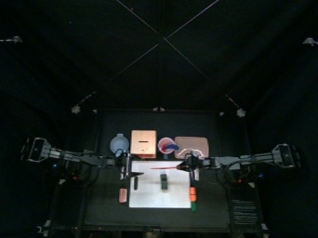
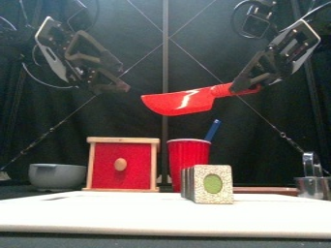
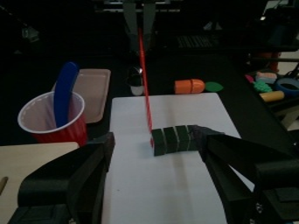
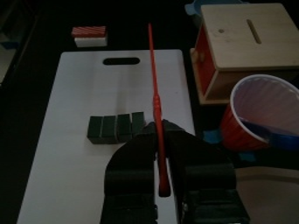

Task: Place sushi on board then cut the sushi with the knife then place the pieces on the plate
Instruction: Grasp knife edge with left hand

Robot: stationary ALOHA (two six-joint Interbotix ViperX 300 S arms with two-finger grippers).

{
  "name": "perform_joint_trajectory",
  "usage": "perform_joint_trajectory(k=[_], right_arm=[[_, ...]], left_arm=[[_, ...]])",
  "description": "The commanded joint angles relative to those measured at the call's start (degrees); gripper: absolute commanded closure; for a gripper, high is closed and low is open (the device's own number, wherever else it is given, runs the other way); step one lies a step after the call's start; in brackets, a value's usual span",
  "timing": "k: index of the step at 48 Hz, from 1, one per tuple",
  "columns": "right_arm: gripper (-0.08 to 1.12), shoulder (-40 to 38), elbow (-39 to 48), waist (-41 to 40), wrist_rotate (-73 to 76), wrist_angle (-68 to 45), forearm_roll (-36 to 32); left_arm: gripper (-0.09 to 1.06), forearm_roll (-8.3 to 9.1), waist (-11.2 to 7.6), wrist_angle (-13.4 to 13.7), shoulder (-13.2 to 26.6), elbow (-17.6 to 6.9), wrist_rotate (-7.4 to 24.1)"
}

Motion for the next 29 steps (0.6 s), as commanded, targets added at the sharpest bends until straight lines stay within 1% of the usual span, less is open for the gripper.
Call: perform_joint_trajectory(k=[1,4,8,10,12,15,18,21,22,23,25,26,29], right_arm=[[0.65,-0.2,0.5,-0.2,-0.1,-3.6,2.4],[0.65,0.2,0.7,-0.1,-0.1,-4.5,3.5],[0.65,0.9,0.6,0.3,-0.1,-4.8,4.0],[0.65,1.2,0.4,0.2,-0.1,-4.9,4.3],[0.65,1.7,0.2,0.3,-0.1,-5.0,4.4],[0.65,2.4,-0.1,0.3,-0.1,-5.1,4.6],[0.65,3.3,-0.4,0.6,-0.1,-5.2,4.6],[0.65,4.0,-0.7,0.9,0.0,-5.2,4.6],[0.65,4.2,-0.8,0.9,-0.1,-5.2,4.6],[0.65,4.3,-0.8,0.9,-0.1,-5.3,4.7],[0.65,4.6,-0.8,0.9,-0.1,-5.4,4.7],[0.65,4.7,-0.9,0.9,-0.1,-5.5,4.7],[0.65,4.9,-1.0,0.9,-0.1,-5.9,4.7]], left_arm=[[-0.03,0.0,-0.09,-0.5,3.7,-3.7,0.9],[-0.03,0.0,0.26,-0.5,5.7,-4.9,1.9],[-0.02,-0.09,0.35,-0.5,7.6,-6.3,4.3],[-0.02,-0.44,0.35,-0.5,8.7,-7.1,5.7],[-0.02,-0.97,0.44,-0.5,9.3,-7.5,6.3],[-0.02,-2.55,0.35,-0.5,10.3,-8.3,7.6],[-0.02,-4.13,0.35,-0.5,10.9,-8.4,8.5],[-0.02,-6.06,0.44,-0.5,11.2,-8.4,9.4],[-0.02,-7.03,0.35,-0.5,11.5,-8.4,9.7],[-0.02,-7.65,0.35,-0.5,11.7,-8.5,9.8],[-0.02,-8.44,0.35,-0.5,11.9,-8.5,9.8],[-0.01,-9.14,0.26,-0.5,12.1,-8.5,9.8],[-0.01,-10.11,0.18,-0.5,12.6,-8.5,9.9]])
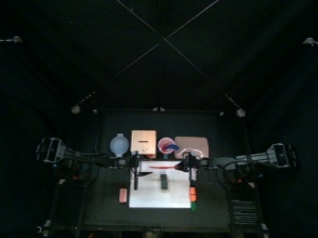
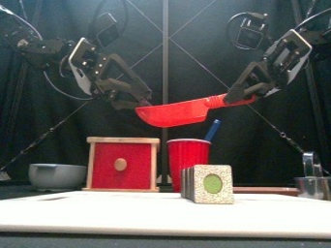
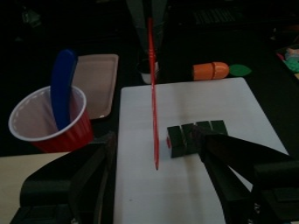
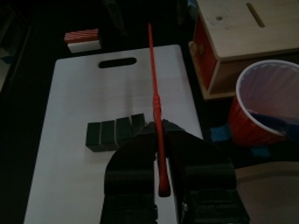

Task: Place sushi on board then cut the sushi with the knife then place the pieces on the plate
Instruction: Grasp knife edge with left hand

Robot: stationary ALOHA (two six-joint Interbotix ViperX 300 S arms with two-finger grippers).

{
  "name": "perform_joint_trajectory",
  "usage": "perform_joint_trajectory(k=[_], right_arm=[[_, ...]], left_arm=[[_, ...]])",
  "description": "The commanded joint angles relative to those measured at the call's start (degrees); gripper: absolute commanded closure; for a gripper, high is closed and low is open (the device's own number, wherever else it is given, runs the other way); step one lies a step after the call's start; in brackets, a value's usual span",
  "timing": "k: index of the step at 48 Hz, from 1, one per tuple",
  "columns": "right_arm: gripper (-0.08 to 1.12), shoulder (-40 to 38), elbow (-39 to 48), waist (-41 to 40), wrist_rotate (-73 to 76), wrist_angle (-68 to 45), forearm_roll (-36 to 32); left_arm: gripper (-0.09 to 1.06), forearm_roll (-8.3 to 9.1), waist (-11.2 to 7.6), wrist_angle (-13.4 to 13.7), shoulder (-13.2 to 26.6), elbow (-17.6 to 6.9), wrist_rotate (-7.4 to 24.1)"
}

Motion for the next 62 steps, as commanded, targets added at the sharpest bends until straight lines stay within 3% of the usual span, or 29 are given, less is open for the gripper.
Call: perform_joint_trajectory(k=[1,15,53,62], right_arm=[[0.65,-0.2,-1.3,0.2,-0.2,-1.1,0.2],[0.65,-0.2,-1.2,0.4,-0.1,-1.8,0.5],[0.65,0.0,-0.8,1.1,-0.1,-1.8,2.7],[0.65,1.2,0.2,2.1,-0.1,-1.8,5.7]], left_arm=[[0.0,-1.67,-0.18,-0.5,0.4,-1.4,0.1],[0.06,-1.67,-0.26,-0.5,2.6,-2.3,0.1],[0.43,-0.88,-0.26,-0.5,3.1,-2.7,0.3],[0.51,-0.97,-1.58,-0.4,4.5,-3.1,0.1]])
